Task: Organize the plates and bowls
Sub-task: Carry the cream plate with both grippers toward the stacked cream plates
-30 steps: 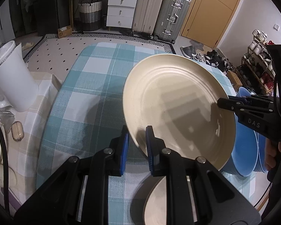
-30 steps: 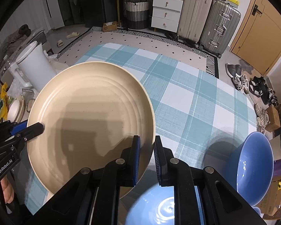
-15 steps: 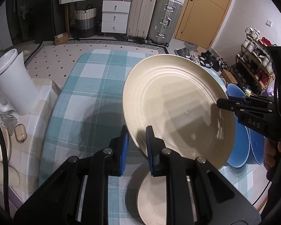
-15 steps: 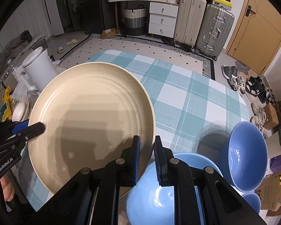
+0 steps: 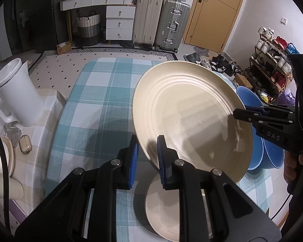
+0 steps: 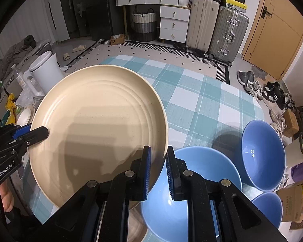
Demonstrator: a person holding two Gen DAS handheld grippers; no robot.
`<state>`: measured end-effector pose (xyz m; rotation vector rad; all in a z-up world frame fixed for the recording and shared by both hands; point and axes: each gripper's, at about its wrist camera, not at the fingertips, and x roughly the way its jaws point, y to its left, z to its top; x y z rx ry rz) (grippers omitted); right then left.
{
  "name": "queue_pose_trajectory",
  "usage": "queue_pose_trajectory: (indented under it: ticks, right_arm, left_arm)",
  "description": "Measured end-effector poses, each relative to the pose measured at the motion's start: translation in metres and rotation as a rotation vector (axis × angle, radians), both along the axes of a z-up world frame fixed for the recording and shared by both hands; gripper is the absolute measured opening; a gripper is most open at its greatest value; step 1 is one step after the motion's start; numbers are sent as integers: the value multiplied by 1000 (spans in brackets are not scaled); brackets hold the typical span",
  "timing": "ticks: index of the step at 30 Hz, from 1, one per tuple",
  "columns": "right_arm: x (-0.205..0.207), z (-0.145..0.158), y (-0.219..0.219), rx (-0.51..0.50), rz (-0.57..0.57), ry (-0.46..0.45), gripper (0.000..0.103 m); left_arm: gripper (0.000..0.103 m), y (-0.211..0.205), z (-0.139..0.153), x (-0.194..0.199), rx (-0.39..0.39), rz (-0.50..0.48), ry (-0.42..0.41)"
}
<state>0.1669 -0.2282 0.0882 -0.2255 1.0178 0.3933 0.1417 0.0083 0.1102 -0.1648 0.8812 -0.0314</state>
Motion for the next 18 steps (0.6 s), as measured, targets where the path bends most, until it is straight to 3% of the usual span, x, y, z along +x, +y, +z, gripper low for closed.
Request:
queue_pose_trajectory:
  ticks: [18]
  right_arm:
    - [-39,10,-11,34,-20,-31,15]
  left_arm:
    - [14,-7,4,-33,11,-43,-11]
